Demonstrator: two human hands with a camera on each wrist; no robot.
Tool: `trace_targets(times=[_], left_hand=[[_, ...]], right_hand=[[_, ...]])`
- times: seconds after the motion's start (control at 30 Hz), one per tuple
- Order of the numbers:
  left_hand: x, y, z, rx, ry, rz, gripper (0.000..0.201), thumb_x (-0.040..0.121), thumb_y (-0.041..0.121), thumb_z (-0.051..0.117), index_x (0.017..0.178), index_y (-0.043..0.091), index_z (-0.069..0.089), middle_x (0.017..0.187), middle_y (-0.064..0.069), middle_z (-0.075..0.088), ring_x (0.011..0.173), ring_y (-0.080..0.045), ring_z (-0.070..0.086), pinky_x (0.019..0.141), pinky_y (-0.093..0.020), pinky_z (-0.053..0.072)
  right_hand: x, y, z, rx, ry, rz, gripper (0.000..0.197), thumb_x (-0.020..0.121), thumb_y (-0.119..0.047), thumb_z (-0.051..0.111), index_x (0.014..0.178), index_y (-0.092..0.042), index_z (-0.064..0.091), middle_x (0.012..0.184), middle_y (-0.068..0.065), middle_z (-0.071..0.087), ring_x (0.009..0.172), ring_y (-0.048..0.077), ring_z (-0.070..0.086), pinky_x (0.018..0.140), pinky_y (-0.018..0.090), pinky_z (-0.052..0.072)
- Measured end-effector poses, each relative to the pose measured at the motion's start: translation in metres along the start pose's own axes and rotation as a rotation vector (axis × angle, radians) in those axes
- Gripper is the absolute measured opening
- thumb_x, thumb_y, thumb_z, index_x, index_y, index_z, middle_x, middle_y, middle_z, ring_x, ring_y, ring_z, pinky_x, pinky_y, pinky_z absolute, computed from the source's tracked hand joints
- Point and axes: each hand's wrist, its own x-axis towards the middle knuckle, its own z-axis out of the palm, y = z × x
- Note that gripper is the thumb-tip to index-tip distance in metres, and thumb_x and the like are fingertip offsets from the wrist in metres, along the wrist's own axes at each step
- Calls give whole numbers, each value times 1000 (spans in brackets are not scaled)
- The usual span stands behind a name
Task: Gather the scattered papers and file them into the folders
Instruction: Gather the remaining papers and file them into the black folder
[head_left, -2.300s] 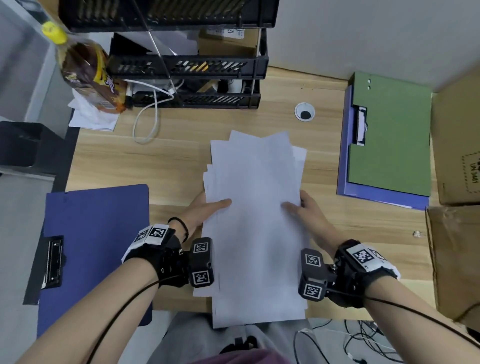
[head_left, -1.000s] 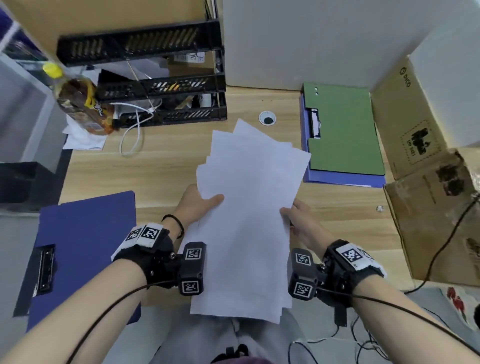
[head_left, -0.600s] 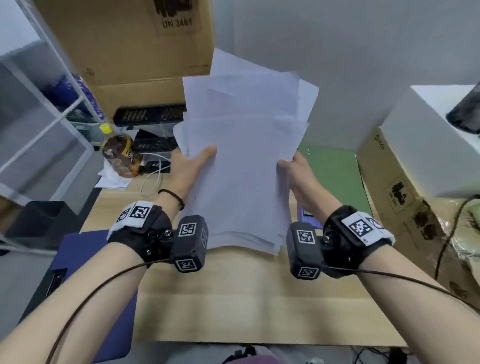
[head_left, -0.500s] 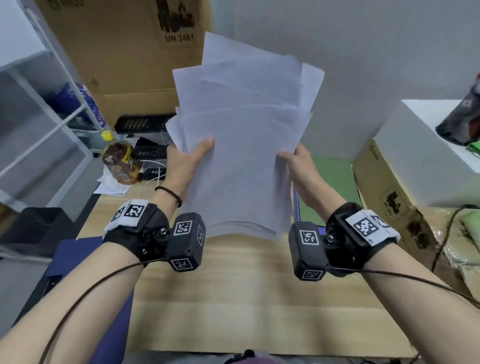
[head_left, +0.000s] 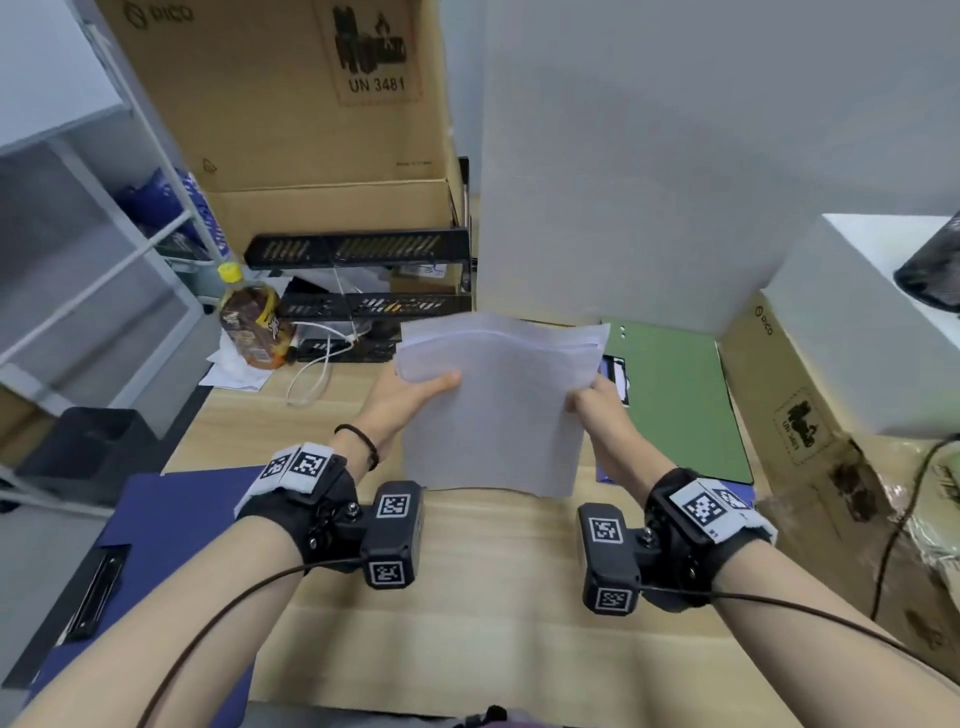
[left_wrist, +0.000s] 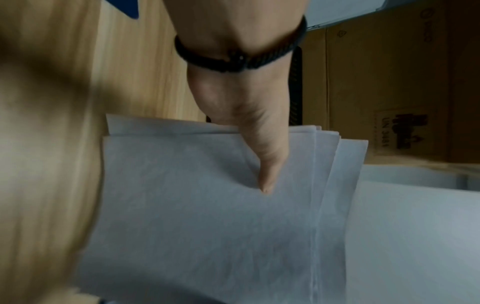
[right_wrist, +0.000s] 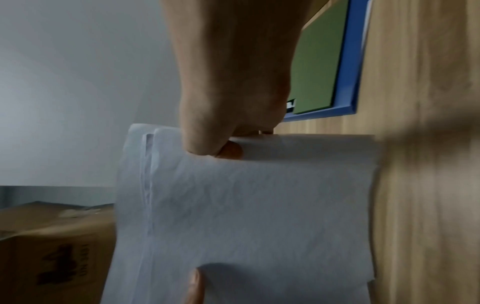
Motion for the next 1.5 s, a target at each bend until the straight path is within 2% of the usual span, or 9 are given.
trace_targets(times=[0.23, 0.4, 0.53, 0.73, 0.87, 0.97, 1.2, 1.37, 1.5], left_hand=[[6, 49, -21, -90, 3, 137, 30, 81, 10, 73, 110, 15, 67, 115, -3, 70, 102, -13, 68, 86, -25, 55], [4, 3, -32, 62, 53, -68, 41, 79, -1, 70, 117, 14, 63, 114, -2, 69, 109, -17, 62, 82, -22, 48], [-5, -12, -24, 173, 101, -149, 43, 78, -15, 44, 101, 15, 64, 95, 1, 63, 85, -6, 53, 67, -18, 40], [8, 31, -22, 51, 240, -21, 37, 68, -18, 32, 73, 10, 56, 72, -6, 53, 68, -15, 48, 57, -26, 38], [11, 37, -31, -34, 296, 66, 40, 71, -16, 40, 96, 5, 63, 90, -8, 65, 81, -15, 58, 71, -29, 48], [10, 14, -31, 13, 170, -72, 42, 71, -9, 44, 99, 15, 63, 102, -7, 65, 97, -21, 57, 86, -37, 47], [-4, -10, -25, 56, 196, -130, 41, 77, -13, 44, 90, 24, 59, 93, 0, 63, 89, -15, 56, 75, -28, 46], [-9, -15, -25, 33, 203, -113, 47, 56, -4, 42, 94, 12, 63, 85, 1, 61, 83, -15, 50, 65, -26, 39], [-8, -8, -11, 15, 175, -76, 52, 55, -6, 40, 95, 16, 64, 85, 2, 59, 80, -11, 48, 63, -25, 37]], right_hand=[[0, -55, -6, 151, -48, -133, 48, 82, 13, 35, 104, -17, 66, 98, -5, 72, 85, 8, 68, 72, 20, 54], [-2, -16, 3, -5, -156, 10, 35, 91, 2, 38, 107, -22, 58, 104, -6, 66, 97, 13, 60, 76, 24, 46], [-4, 5, 16, -30, -58, 47, 32, 94, -1, 35, 103, -22, 58, 101, -4, 62, 100, 20, 55, 77, 30, 44], [1, -46, 19, 65, 38, -111, 36, 89, 3, 34, 94, -20, 62, 90, -5, 65, 82, 13, 59, 66, 24, 47], [2, -44, 9, 137, 36, -139, 42, 84, 7, 37, 101, -18, 66, 95, -7, 71, 84, 6, 65, 70, 17, 51], [-1, -20, 12, 88, -30, -52, 41, 84, 4, 42, 111, -18, 65, 106, -3, 71, 98, 16, 64, 78, 27, 50], [-5, 6, 13, 69, 4, 40, 40, 81, 13, 37, 102, -12, 60, 95, -1, 64, 88, 15, 57, 71, 22, 43], [-5, 14, 10, 50, -11, 39, 43, 81, 13, 34, 107, -9, 60, 95, -2, 64, 85, 12, 55, 73, 20, 43], [-7, 5, 22, 37, -52, 1, 46, 80, 15, 29, 101, -10, 61, 83, -6, 61, 71, 4, 52, 57, 12, 43]])
